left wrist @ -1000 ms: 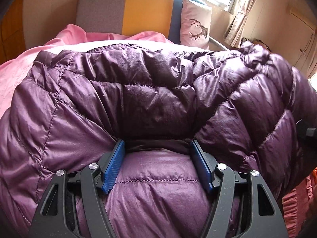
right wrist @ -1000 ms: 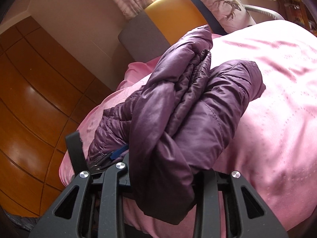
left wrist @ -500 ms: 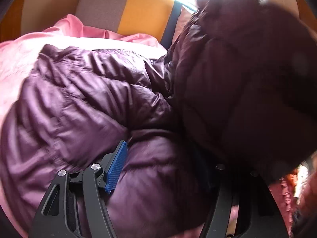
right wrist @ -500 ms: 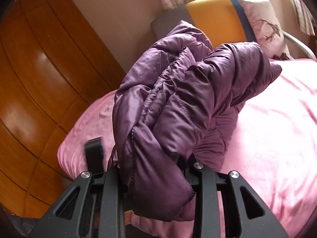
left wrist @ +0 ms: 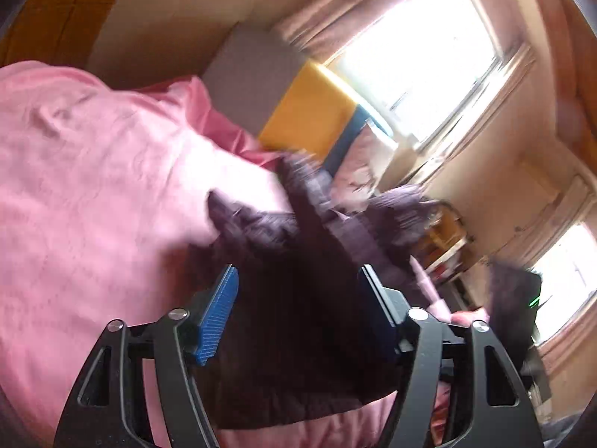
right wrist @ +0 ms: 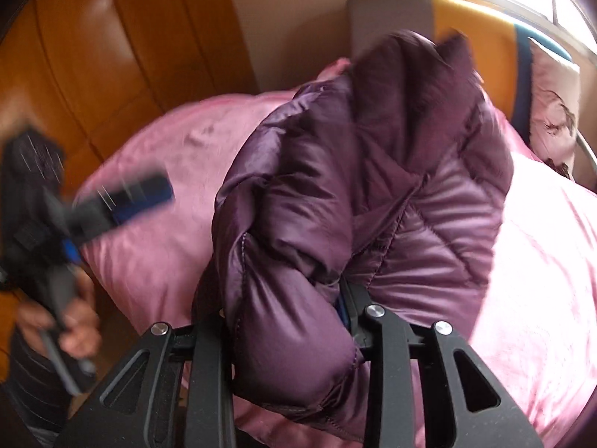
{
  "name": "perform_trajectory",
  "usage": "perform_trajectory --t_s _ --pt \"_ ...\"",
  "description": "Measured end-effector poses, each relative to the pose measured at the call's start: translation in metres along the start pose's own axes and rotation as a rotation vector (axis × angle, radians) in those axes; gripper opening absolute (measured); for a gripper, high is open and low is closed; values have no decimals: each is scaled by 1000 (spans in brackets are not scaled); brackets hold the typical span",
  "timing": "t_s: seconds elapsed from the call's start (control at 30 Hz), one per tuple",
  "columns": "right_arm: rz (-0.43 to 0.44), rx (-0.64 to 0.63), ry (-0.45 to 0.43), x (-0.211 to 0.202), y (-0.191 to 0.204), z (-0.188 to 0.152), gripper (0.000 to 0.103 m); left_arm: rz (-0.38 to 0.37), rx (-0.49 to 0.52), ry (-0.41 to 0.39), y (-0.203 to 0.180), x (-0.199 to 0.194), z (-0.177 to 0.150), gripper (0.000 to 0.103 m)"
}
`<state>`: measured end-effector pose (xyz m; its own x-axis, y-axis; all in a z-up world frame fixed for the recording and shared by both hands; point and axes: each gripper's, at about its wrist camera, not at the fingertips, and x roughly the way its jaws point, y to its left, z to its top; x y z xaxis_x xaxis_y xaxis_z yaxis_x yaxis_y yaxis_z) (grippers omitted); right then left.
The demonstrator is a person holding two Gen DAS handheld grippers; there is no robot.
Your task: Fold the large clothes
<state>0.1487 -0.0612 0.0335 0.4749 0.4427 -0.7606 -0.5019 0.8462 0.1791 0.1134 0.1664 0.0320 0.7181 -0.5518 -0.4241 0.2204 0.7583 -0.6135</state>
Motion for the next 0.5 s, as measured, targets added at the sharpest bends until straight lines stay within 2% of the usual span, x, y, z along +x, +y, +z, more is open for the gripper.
perform_trajectory --t_s 0.17,0.23,0.3,0.4,0.43,0.47,0.5 --pt "-60 -129 -3 23 35 -14 45 -85 26 66 -10 17 18 80" --pt "-57 -178 -31 23 43 -19 54 -63 51 104 -17 33 24 80" --pt "-54 -215 -50 22 48 -24 57 -61 67 151 -22 52 29 80" --pt "-20 -232 -72 22 48 -32 67 -51 94 234 -32 78 32 80" --pt "3 -230 -81 19 45 -33 71 -32 107 268 -35 88 32 69" --pt "30 -228 -87 16 42 -34 74 -2 121 301 -36 99 32 47" --pt "70 -223 -92 11 37 -35 80 37 139 339 -37 110 31 37"
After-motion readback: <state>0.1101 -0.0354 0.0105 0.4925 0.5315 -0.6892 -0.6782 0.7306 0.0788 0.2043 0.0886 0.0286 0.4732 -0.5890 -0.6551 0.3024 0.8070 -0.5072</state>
